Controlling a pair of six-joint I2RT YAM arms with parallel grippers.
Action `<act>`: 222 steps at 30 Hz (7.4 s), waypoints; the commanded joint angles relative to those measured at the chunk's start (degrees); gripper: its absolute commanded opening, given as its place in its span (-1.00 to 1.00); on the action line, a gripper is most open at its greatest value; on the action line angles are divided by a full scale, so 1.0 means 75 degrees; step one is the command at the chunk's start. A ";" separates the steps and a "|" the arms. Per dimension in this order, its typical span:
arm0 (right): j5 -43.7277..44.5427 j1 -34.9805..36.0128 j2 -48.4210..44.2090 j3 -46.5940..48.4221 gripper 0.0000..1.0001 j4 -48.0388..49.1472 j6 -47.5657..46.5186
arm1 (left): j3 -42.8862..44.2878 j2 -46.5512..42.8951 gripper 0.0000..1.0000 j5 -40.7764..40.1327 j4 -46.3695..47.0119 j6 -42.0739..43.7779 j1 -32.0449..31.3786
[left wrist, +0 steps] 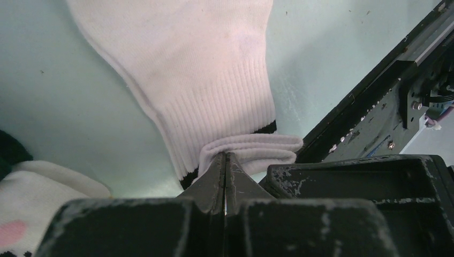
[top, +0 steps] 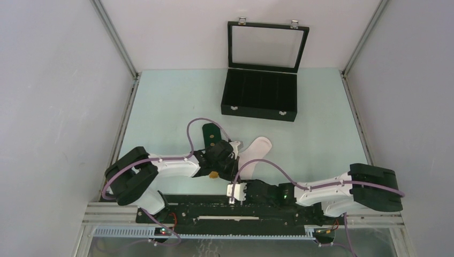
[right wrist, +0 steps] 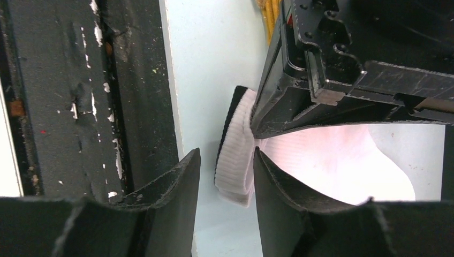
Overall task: Roll the socks
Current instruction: Roll a pair of socks at the center of the board.
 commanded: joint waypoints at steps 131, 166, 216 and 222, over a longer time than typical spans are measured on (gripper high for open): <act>-0.4967 -0.4757 0.1938 0.0076 -0.46 -0.0377 0.8567 | 0.0782 0.0308 -1.00 0.0277 -0.1340 0.0146 0.0322; -0.0969 -0.1122 -0.0857 0.0325 -0.01 -0.0353 0.2060 | 0.0531 0.0633 -1.00 0.0305 -0.1109 0.0256 0.0245; -0.5608 -0.4382 0.0871 -0.0608 -1.00 0.1283 0.6567 | 0.0728 -0.1465 -1.00 -0.0086 -0.1299 0.0457 0.0289; -0.6472 -0.5000 0.1694 -0.0722 -1.00 0.2024 0.7706 | 0.0955 -0.1104 -1.00 0.0147 -0.1287 0.0503 0.0280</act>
